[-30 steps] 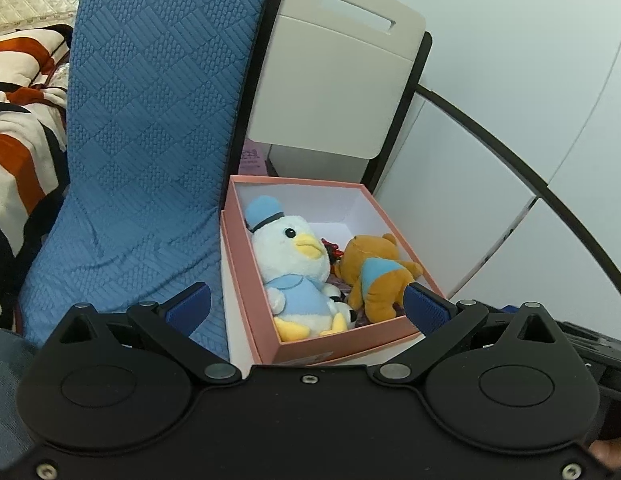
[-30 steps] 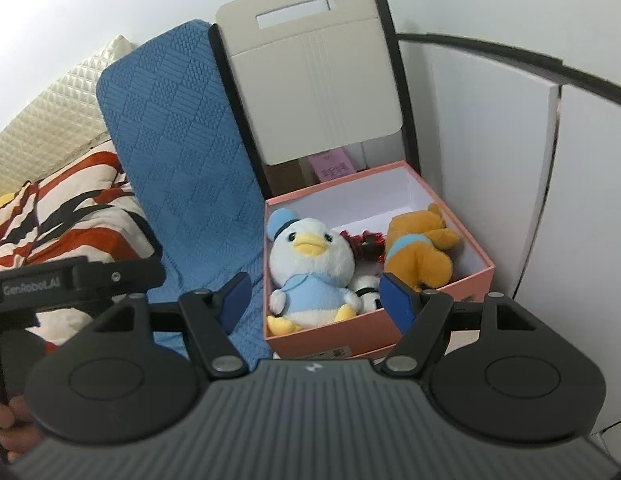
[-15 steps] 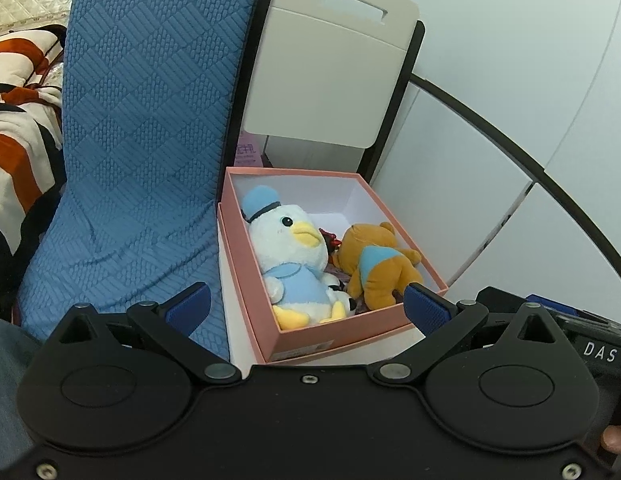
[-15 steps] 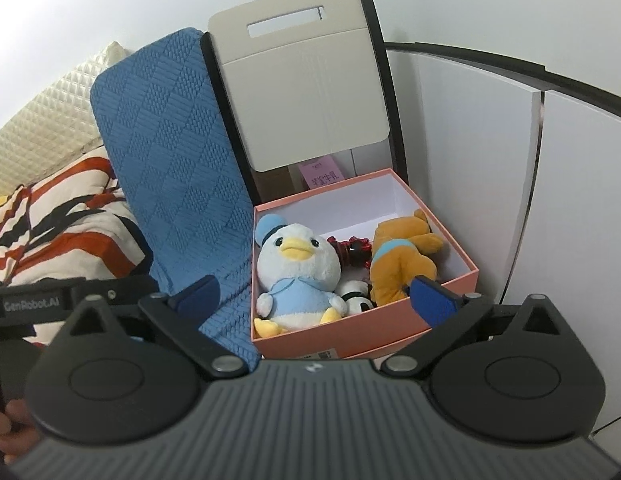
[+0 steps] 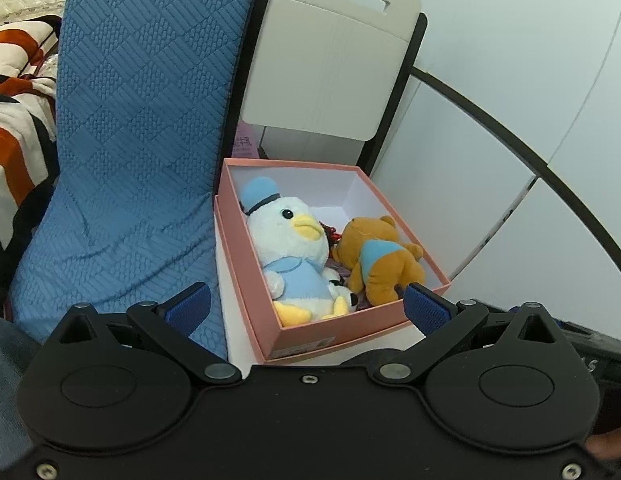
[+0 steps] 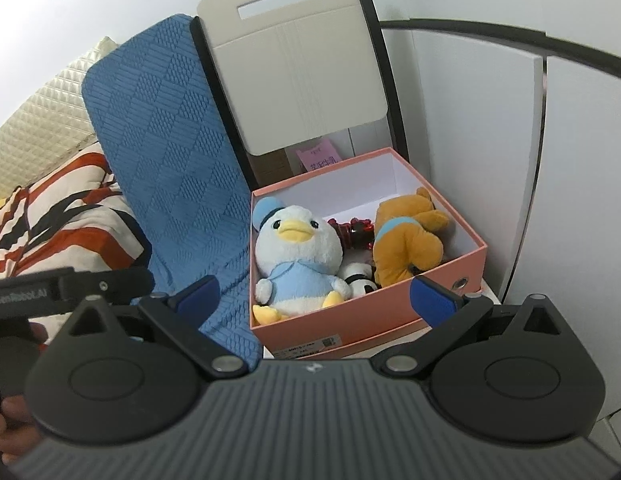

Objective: Organize objects

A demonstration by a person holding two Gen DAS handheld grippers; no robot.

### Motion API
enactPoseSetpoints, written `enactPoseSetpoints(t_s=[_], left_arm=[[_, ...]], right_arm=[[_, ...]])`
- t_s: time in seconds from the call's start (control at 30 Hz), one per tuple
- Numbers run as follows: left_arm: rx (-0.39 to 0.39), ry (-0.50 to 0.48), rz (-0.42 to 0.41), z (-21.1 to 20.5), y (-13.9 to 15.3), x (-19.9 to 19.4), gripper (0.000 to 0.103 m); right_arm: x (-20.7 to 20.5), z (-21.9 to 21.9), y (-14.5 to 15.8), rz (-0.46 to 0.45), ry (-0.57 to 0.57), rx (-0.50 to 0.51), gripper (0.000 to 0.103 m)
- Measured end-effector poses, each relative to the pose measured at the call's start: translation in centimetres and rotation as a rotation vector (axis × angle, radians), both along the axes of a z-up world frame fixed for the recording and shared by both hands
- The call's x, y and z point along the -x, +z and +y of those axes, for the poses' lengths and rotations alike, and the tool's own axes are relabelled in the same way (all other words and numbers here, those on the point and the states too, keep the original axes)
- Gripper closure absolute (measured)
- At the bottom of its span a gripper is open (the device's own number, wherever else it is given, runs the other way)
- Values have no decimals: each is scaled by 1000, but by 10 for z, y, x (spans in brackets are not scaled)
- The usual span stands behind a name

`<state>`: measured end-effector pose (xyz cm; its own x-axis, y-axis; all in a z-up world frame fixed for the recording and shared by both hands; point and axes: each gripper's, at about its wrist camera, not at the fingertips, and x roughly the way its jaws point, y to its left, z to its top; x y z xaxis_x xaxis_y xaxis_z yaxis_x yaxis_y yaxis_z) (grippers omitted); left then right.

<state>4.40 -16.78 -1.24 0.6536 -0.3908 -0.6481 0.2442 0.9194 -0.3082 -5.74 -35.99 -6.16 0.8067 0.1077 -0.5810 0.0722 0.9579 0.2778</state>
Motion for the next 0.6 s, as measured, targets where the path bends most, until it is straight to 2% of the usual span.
enactPoseSetpoints(t_s=[0.6], left_arm=[[-14, -3, 42, -9, -19, -17, 0]], right_arm=[[-17, -5, -16, 30, 12, -11, 0]])
